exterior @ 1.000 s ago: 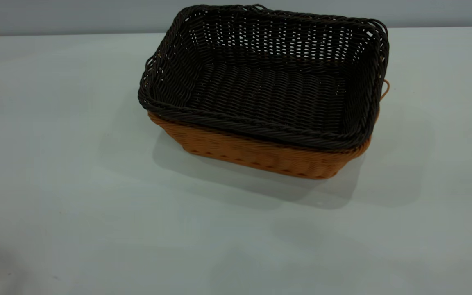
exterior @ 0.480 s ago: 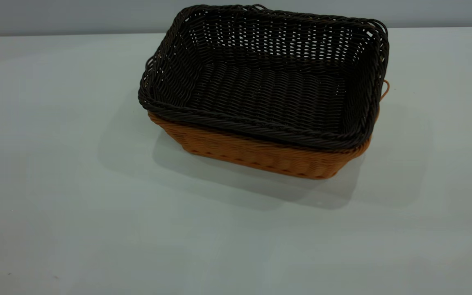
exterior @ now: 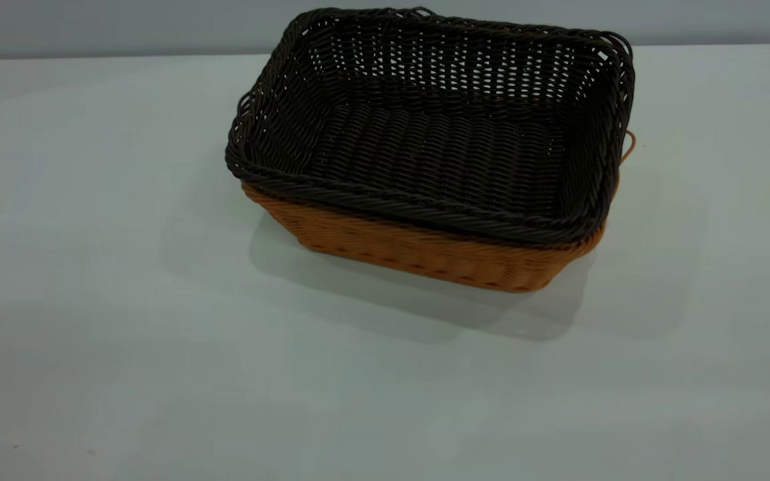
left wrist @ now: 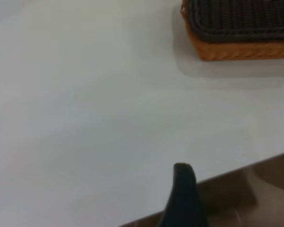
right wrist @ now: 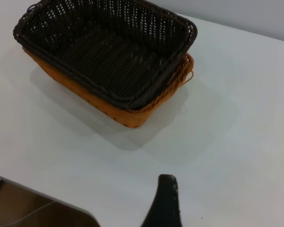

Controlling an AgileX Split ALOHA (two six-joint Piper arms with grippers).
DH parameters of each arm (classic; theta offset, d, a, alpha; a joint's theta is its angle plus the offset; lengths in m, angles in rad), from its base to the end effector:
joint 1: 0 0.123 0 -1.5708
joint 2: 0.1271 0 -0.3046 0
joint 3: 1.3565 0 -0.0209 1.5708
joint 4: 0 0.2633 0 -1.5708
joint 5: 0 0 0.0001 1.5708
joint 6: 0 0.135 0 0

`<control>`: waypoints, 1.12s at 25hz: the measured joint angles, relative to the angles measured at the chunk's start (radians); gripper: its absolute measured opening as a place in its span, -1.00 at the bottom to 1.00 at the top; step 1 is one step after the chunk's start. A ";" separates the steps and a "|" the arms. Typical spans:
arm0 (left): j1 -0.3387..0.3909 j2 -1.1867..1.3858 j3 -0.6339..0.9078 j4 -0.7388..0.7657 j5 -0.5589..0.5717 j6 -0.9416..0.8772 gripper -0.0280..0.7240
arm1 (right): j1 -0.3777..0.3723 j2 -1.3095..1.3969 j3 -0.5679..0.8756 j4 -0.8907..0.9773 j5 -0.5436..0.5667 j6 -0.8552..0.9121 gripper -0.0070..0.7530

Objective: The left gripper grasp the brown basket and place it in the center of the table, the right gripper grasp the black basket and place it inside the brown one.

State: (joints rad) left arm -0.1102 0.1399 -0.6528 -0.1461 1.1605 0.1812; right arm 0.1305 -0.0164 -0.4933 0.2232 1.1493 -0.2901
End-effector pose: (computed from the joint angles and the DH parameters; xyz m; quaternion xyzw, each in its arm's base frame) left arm 0.0231 -0.0207 0.2986 0.1336 0.8625 -0.0555 0.4850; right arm 0.0127 0.0292 0.2535 -0.1907 0.8466 0.0720 0.4917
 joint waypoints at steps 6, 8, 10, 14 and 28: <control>0.000 -0.045 0.079 0.029 -0.001 -0.009 0.43 | 0.000 0.000 0.000 0.000 0.000 0.000 0.56; 0.000 -0.047 0.108 0.031 -0.002 -0.010 0.43 | 0.000 0.000 0.000 0.001 0.000 0.000 0.56; 0.000 -0.047 0.137 0.035 -0.007 -0.011 0.43 | 0.000 0.000 0.000 0.001 0.000 0.000 0.56; 0.000 -0.047 0.161 0.054 -0.043 -0.027 0.43 | 0.000 0.000 0.000 0.001 0.001 0.000 0.56; 0.000 -0.047 0.163 0.085 -0.051 -0.097 0.43 | 0.000 0.000 0.000 0.001 0.001 0.000 0.56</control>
State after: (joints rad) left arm -0.1102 0.0932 -0.4898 -0.0609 1.1092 0.0838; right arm 0.1305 -0.0164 -0.4933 0.2241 1.1502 -0.2901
